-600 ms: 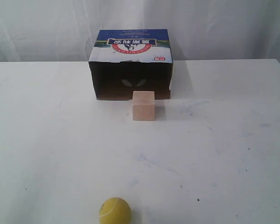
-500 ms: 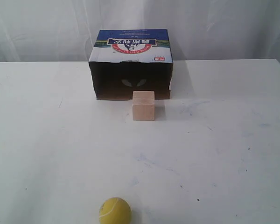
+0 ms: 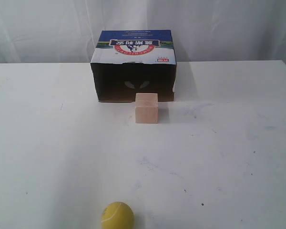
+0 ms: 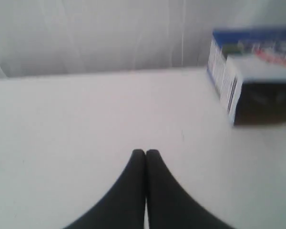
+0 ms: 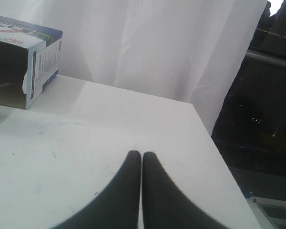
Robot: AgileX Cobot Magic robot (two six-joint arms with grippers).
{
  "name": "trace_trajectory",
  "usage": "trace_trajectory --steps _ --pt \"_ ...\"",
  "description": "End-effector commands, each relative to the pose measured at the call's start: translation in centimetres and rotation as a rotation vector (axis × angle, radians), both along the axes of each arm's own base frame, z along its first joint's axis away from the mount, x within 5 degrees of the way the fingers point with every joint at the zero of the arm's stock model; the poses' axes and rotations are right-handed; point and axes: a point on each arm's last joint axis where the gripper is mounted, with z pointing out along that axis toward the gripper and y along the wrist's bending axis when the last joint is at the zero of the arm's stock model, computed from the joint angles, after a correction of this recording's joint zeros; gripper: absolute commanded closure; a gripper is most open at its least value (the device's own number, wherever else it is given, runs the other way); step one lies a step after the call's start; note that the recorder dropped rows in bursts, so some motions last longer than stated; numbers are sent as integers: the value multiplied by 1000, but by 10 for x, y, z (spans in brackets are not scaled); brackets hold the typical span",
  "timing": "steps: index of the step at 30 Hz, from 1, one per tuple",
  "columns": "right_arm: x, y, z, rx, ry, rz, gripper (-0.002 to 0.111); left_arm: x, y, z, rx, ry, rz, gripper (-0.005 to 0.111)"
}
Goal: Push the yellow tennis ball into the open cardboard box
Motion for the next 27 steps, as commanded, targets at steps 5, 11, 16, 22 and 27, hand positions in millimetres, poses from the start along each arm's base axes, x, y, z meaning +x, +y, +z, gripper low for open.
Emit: trace_trajectory --steps 5,11,16,22,27 --pt "0 0 2 -2 -16 -6 107 60 -47 -20 75 250 -733 107" --pt "0 0 2 -2 -16 -6 107 63 -68 -55 -199 -151 -831 107" --pt "0 -1 2 -2 -21 -9 107 54 -66 -108 -89 -18 -793 107" --pt "0 -4 11 67 -120 -48 107 23 -86 -106 -430 -58 -1049 107" --pt "-1 -5 12 235 -144 -54 107 3 -93 -117 -581 84 -1146 107"
